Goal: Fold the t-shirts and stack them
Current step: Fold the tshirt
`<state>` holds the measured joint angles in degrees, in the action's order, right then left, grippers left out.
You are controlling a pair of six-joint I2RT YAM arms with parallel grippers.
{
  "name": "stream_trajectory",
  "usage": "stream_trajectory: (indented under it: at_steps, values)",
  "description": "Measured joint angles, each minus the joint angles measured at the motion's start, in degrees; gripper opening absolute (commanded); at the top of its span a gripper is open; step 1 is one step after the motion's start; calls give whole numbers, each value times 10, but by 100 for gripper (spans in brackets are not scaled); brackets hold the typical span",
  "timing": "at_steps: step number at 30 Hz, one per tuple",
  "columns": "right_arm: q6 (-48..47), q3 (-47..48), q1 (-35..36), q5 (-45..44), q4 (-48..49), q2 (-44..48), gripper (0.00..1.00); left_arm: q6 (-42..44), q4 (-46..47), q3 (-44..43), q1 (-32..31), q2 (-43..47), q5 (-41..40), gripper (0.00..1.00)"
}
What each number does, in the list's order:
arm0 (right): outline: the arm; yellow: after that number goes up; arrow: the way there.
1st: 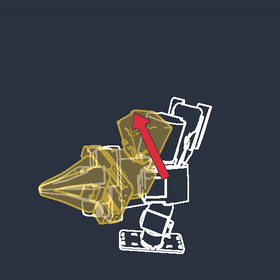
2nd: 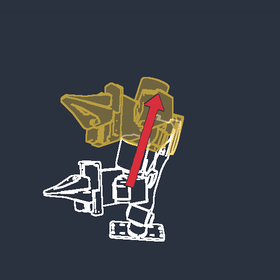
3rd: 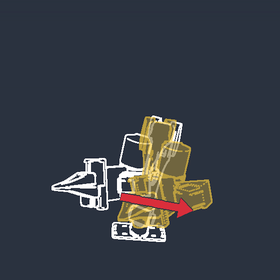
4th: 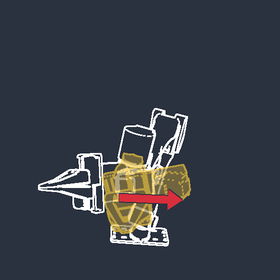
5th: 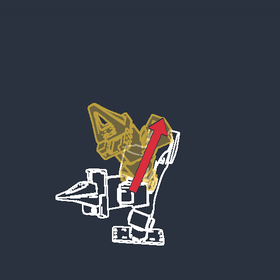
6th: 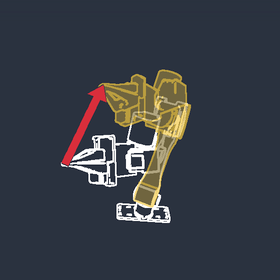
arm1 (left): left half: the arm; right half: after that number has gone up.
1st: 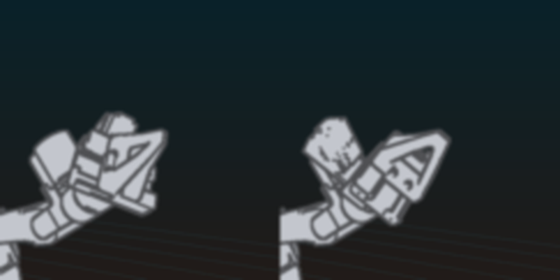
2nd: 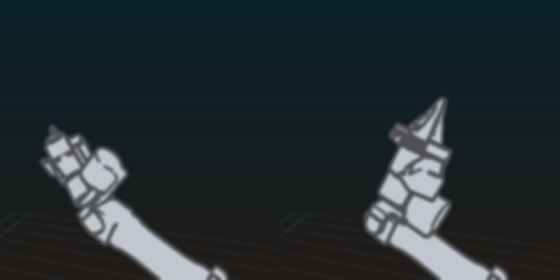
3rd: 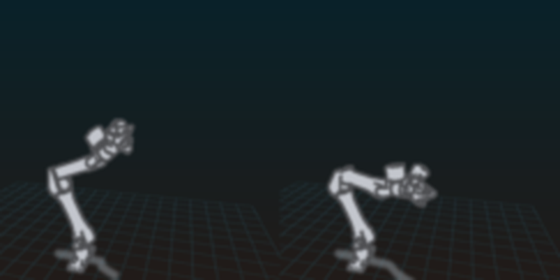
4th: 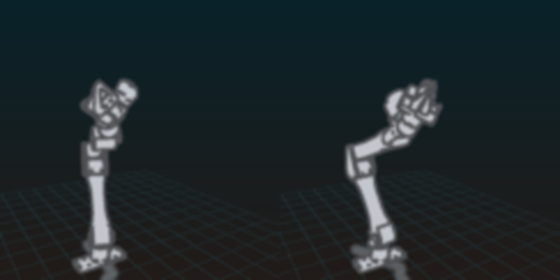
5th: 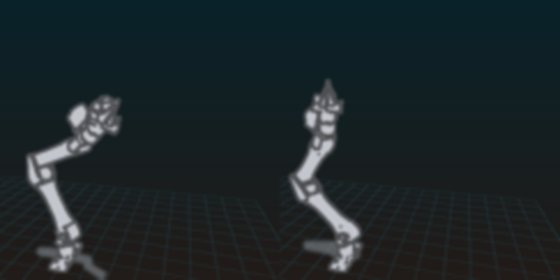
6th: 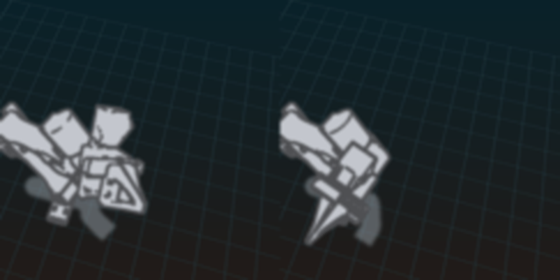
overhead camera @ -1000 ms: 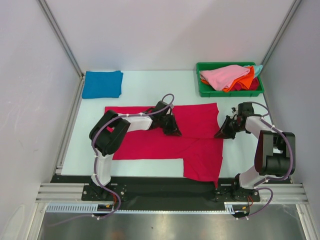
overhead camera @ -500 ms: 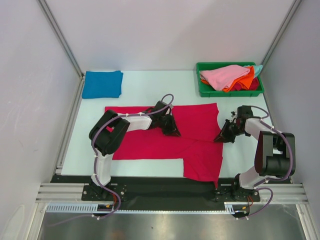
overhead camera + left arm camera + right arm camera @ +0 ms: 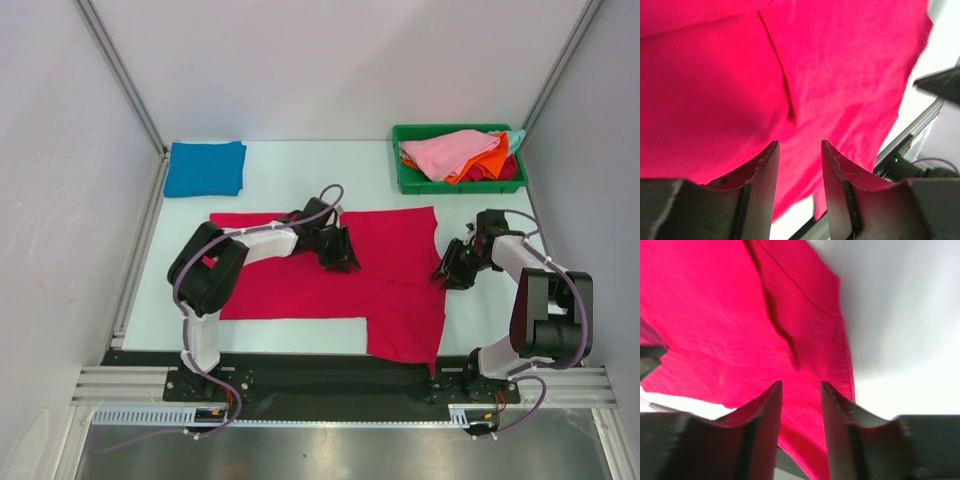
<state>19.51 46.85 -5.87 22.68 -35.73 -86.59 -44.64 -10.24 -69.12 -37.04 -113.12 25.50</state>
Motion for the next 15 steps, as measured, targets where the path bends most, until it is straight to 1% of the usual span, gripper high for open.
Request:
stream_trajectory:
  at_steps: [3, 4, 7, 11, 15]
  values:
    - [1, 25, 0, -12, 9, 11, 56, 23, -22, 20, 14, 49, -1, 46]
    - [3, 37, 0, -14, 19, 10, 56, 32, -28, 34, 23, 75, -2, 48]
    - [2, 95, 0, -23, 45, -15, 57, 56, -42, 77, 64, 159, -1, 49]
    - [-2, 188, -2, -34, 100, -99, 57, 87, -58, 121, 167, 255, 4, 48]
    - [-3, 212, -5, -36, 158, -154, 56, 115, -81, 145, 275, 308, 5, 48]
